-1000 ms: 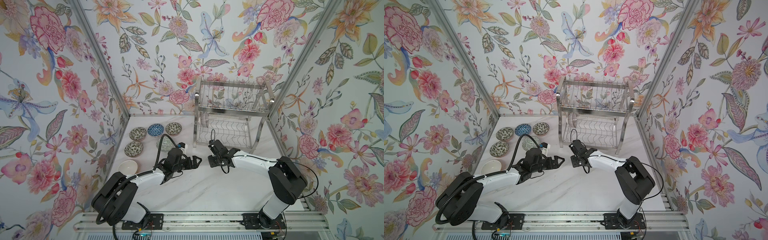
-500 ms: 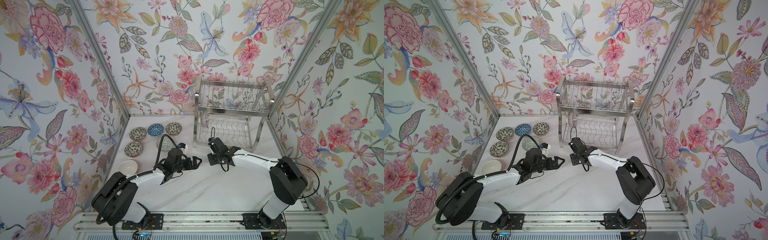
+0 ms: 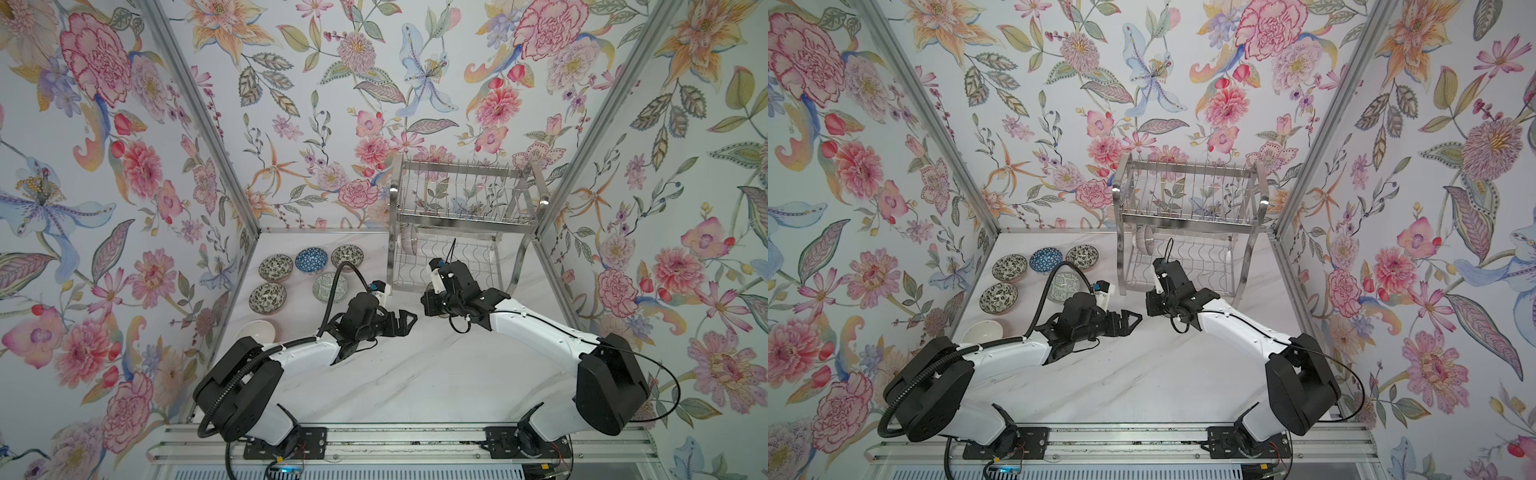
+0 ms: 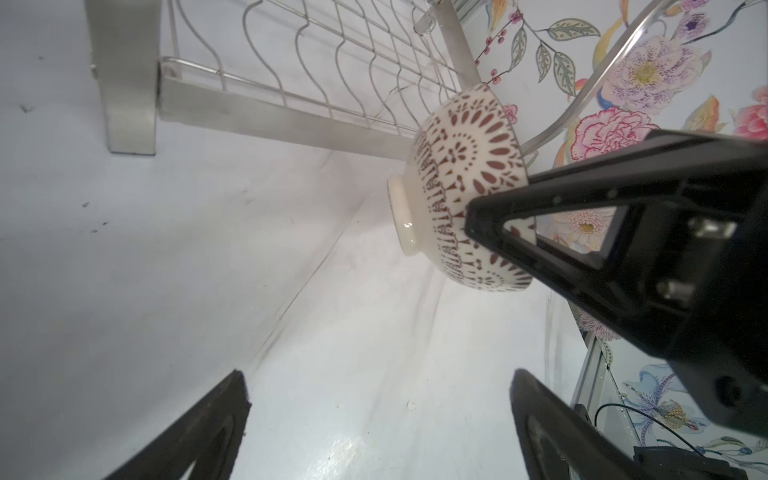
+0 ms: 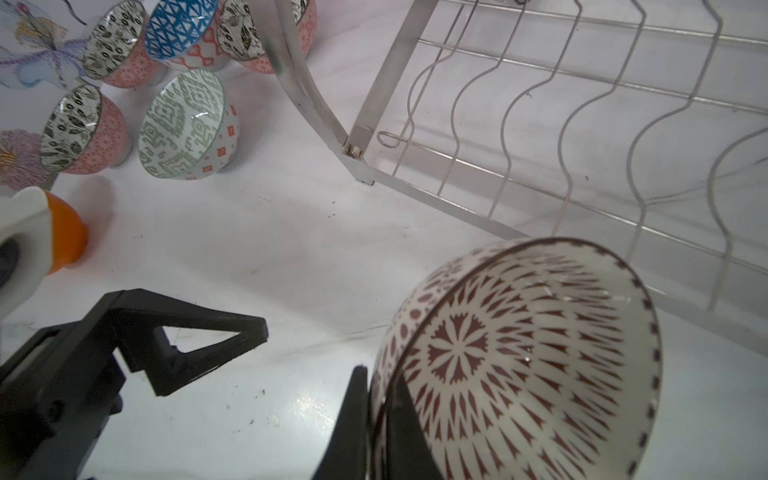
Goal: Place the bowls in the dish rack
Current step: 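Carry the bowl to the rack with the right gripper while the left gripper draws back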
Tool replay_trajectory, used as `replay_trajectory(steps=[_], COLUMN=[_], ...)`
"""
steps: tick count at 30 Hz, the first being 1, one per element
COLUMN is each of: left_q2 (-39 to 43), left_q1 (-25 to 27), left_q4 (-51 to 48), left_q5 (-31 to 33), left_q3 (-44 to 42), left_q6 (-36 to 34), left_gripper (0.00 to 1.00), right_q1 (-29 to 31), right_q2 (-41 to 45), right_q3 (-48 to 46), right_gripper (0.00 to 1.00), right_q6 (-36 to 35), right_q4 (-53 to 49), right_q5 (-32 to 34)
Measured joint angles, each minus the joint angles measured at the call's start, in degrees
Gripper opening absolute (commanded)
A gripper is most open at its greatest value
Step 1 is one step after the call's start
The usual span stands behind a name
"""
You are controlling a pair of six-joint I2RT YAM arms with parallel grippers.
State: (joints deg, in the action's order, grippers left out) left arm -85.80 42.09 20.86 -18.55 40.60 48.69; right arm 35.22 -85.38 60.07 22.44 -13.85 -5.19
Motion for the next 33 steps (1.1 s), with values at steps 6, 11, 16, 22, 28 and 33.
replay_trajectory(steps=[6, 11, 16, 22, 28, 33], left_q2=[0.0, -0.4, -2.0, -4.5, -8.1, -10.3], left_q1=[1.5, 2.5, 3.1, 3.3, 3.3, 3.3], left_q4=[-0.2, -1.5, -6.8, -13.5, -15.3, -11.0], left_q5=[1.6, 3.9, 7.1, 12.7, 20.6, 24.7], left_q3=[3.0, 5.4, 9.9, 16.9, 18.7, 17.6], left_q6=[-3.6, -7.6, -12.5, -21.0, -26.4, -30.0], left_gripper=[0.99, 0.99, 1.0, 0.99, 0.99, 0.99], right_q1=[-6.3, -9.4, -11.6, -14.7, -16.2, -16.2], right_q2=[1.8, 1.9, 1.9, 1.9, 0.8, -2.3], right_q3=[-4.5, -6.3, -6.5, -6.5, -6.5, -6.5], right_gripper=[0.0, 0.0, 0.0, 0.0, 0.0, 0.0], right_q6=[3.5, 5.8, 7.9, 10.4, 12.0, 12.8], right_q4=[6.3, 10.1, 13.9, 18.9, 24.6, 28.9], right_q5=[-4.1, -6.3, -8.6, -11.0, -12.5, -13.8])
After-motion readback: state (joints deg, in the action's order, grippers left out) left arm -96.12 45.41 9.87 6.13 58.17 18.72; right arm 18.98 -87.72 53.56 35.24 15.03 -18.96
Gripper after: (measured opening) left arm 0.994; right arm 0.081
